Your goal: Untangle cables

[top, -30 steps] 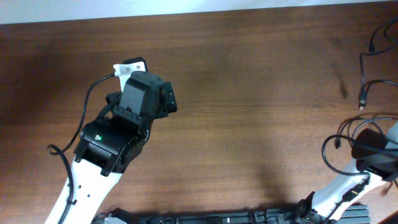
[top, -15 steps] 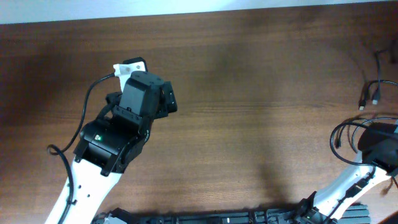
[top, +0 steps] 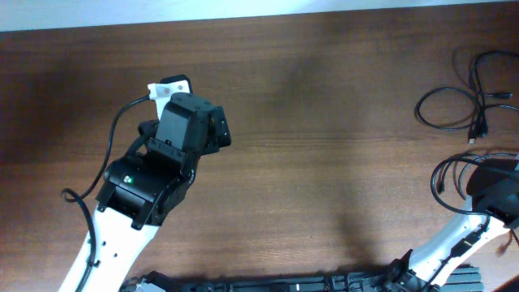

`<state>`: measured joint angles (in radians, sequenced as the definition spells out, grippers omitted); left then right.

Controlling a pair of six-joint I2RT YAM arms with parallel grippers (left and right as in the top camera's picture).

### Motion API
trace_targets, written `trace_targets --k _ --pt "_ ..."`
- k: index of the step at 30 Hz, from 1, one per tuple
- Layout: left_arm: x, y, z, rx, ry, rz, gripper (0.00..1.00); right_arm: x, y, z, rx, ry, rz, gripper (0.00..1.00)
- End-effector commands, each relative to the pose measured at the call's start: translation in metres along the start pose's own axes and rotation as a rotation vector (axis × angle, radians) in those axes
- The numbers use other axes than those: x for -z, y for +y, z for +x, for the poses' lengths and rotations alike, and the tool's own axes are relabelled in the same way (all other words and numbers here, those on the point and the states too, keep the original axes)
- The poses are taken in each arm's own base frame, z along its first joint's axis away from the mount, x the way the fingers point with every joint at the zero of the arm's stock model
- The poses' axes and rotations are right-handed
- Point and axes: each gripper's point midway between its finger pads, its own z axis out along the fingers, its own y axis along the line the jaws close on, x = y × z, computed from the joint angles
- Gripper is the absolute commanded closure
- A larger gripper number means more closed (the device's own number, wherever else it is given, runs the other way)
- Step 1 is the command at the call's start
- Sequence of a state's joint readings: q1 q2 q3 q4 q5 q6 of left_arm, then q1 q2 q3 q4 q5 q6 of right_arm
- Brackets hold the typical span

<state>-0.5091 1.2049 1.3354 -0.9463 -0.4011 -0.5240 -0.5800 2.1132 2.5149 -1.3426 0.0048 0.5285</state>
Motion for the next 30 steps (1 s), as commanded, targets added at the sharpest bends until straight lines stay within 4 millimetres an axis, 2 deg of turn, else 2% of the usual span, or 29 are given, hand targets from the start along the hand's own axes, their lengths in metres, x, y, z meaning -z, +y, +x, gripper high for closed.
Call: trace_targets --k 1,8,15,18,25,27,30 --pt "0.002 0.001 -0.006 0.006 -0.017 -0.009 0.01 0.009 0.026 0.028 0.133 0.135 -0.178 0.01" --pt "0.002 0.001 -0.006 0.006 -0.017 -0.009 0.01 0.037 0.038 0.072 0.351 0.239 -0.218 0.01" --pt "0.002 0.001 -0.006 0.006 -0.017 -0.009 0.01 0.082 0.08 0.118 0.544 0.256 -0.299 0.01" --pt "0.002 0.001 -0.006 0.006 -0.017 -0.009 0.01 0.091 0.097 0.148 0.638 0.281 -0.288 0.01" --pt "0.002 0.001 -0.006 0.006 -0.017 -0.009 0.01 0.107 0.13 0.204 0.872 0.245 -0.206 0.01" --pt "0.002 0.001 -0.006 0.006 -0.017 -0.009 0.01 0.115 0.143 0.222 0.931 0.238 -0.223 0.01" --pt "0.002 0.001 -0.006 0.006 -0.017 -0.009 0.01 0.122 0.155 0.24 0.974 0.237 -0.258 0.01"
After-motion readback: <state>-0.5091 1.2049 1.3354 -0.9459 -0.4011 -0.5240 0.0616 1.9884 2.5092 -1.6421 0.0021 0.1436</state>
